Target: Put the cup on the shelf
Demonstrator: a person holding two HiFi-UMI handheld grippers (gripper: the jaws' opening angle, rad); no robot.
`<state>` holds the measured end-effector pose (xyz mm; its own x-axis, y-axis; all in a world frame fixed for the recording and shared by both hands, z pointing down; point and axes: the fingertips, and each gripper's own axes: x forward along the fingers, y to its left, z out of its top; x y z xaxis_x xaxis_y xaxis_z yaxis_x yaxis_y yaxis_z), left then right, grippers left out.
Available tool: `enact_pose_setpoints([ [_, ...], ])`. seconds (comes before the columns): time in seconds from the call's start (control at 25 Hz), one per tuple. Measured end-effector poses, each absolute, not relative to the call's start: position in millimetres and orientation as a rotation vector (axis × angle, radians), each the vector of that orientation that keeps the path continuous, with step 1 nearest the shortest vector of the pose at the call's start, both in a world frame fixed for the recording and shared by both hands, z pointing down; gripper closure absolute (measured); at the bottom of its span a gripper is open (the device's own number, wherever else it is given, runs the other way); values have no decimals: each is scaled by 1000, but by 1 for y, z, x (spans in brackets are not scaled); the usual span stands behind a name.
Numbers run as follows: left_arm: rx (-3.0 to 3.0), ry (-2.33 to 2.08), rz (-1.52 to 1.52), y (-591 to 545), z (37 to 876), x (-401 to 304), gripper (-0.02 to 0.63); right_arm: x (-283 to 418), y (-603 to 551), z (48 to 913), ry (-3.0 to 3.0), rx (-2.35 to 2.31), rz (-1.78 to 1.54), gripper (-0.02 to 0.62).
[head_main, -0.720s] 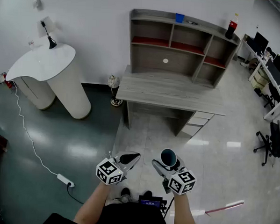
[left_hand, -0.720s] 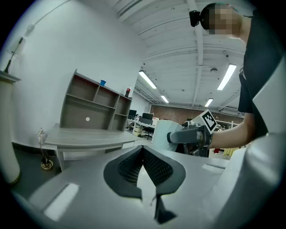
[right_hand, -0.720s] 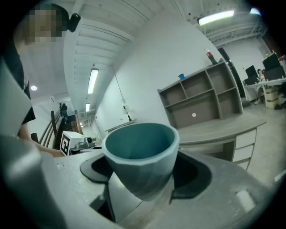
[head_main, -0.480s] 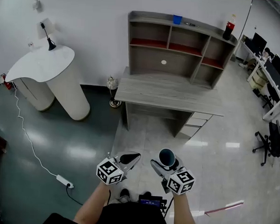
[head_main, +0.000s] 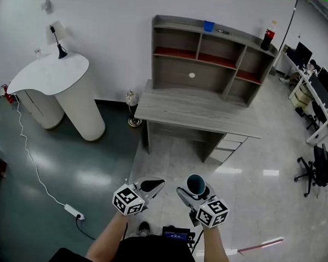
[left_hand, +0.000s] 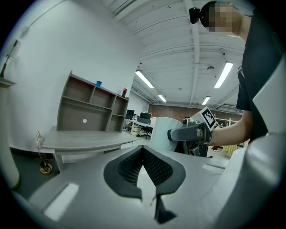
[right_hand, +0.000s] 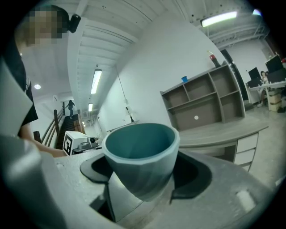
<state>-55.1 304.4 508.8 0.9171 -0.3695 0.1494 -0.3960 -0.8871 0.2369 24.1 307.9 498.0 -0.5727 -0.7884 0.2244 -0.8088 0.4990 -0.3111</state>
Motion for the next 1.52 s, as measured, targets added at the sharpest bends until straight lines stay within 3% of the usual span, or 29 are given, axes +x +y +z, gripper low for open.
enact_pose_setpoints([
  [0.88, 2794, -617, 180, 315, 515, -47, 607, 37, 316, 502, -2709, 1403, 651, 216],
  [1.52, 2772, -651, 176, 321, 520, -2, 607, 91, 321, 510, -2734, 1395, 679, 216],
])
